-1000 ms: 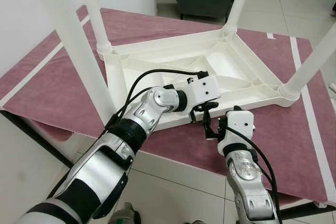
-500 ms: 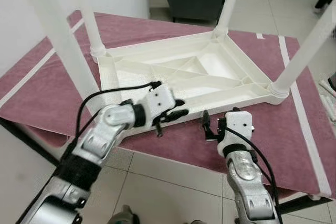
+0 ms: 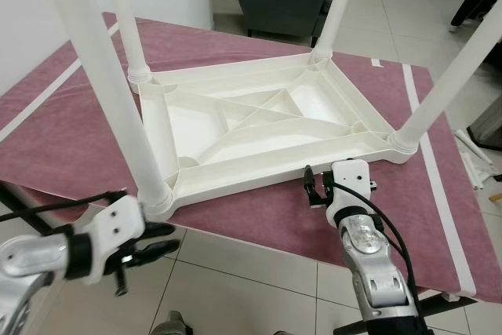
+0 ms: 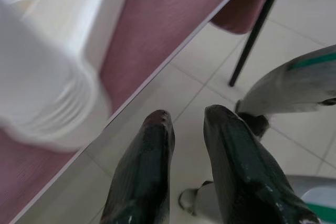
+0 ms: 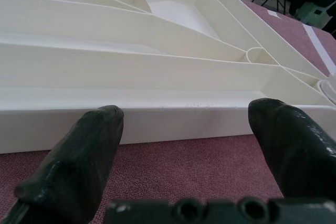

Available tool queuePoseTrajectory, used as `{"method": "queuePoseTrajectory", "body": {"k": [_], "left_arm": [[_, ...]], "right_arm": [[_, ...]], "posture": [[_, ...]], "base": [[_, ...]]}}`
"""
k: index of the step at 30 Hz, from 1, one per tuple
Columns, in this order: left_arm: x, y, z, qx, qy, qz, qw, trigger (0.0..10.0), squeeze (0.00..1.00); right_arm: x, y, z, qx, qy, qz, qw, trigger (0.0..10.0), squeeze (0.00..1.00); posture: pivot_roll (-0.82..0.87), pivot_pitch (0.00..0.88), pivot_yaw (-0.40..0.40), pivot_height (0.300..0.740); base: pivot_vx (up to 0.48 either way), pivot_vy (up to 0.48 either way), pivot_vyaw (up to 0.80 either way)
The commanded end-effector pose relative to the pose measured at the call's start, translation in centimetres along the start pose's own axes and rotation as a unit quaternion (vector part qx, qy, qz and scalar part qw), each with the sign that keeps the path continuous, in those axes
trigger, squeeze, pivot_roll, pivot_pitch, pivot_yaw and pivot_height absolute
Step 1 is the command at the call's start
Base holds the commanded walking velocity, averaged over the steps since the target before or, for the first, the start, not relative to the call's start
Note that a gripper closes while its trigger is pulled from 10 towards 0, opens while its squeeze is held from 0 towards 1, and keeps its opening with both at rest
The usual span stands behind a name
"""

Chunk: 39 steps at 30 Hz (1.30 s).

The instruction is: Building children table

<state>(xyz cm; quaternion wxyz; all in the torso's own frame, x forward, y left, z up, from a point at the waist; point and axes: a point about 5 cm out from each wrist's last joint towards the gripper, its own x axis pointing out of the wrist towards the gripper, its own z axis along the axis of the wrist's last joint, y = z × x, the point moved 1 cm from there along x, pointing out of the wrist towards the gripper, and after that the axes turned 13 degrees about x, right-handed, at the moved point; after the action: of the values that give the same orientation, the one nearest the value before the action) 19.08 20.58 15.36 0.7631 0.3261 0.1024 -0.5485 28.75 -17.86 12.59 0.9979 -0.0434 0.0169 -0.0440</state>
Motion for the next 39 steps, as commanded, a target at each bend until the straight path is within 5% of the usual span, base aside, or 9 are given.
{"method": "queuePoseTrajectory", "body": {"k": [1,4,7,9,12,17,23,29,39], "left_arm": [[-1.4,1.0,-0.8,0.013,0.033,0.026,0.999,10.0,0.00],[-3.6,3.1,-2.2,0.019,0.093,0.086,0.992,10.0,0.00],[-5.1,7.8,-3.7,0.036,0.160,0.230,0.959,10.0,0.00],[-5.1,9.0,-3.8,0.038,0.168,0.268,0.948,10.0,0.00],[-4.3,10.4,-3.7,0.038,0.165,0.307,0.937,10.0,0.00],[0.0,11.6,-2.2,0.003,0.089,0.330,0.940,10.0,0.00],[2.9,10.3,-1.6,-0.018,0.045,0.280,0.959,10.0,0.00],[4.9,6.4,-0.6,-0.027,-0.003,0.162,0.986,10.0,0.00],[8.1,3.6,1.6,-0.069,-0.054,0.140,0.986,10.0,0.00]], "right_arm": [[0.3,0.0,-0.5,-0.007,0.017,-0.005,1.000,10.0,0.00],[0.6,-0.2,-0.8,-0.008,0.028,-0.010,1.000,10.0,0.00],[0.8,-0.2,-1.2,-0.011,0.040,-0.016,0.999,10.0,0.00],[0.9,-0.2,-1.3,-0.011,0.042,-0.018,0.999,10.0,0.00],[0.9,-0.4,-1.3,-0.010,0.045,-0.025,0.999,10.0,0.00],[1.1,-0.8,-1.5,-0.013,0.052,-0.046,0.998,10.0,0.00],[0.8,-1.0,-1.6,-0.012,0.056,-0.060,0.997,10.0,0.00],[2.1,0.0,-1.8,-0.011,0.061,-0.043,0.997,10.0,0.00],[6.2,3.5,-0.4,-0.007,0.057,0.028,0.998,10.0,0.00]], "posture": [[0.20,0.046,-0.036,0.740],[0.21,0.050,-0.048,0.740],[0.21,0.050,-0.048,0.740],[0.21,0.050,-0.048,0.740],[0.20,0.049,-0.046,0.740],[0.19,0.047,-0.038,0.740],[0.17,0.047,-0.025,0.740],[0.18,0.055,-0.020,0.740],[0.23,0.065,-0.043,0.740]], "base": [[0.000,0.000,0.00],[0.000,0.000,0.00],[0.000,0.000,0.00],[0.000,0.000,0.00],[0.000,0.000,0.00],[0.000,0.000,0.00],[0.000,0.000,0.00],[0.000,0.000,0.00],[0.000,0.000,0.00]]}}
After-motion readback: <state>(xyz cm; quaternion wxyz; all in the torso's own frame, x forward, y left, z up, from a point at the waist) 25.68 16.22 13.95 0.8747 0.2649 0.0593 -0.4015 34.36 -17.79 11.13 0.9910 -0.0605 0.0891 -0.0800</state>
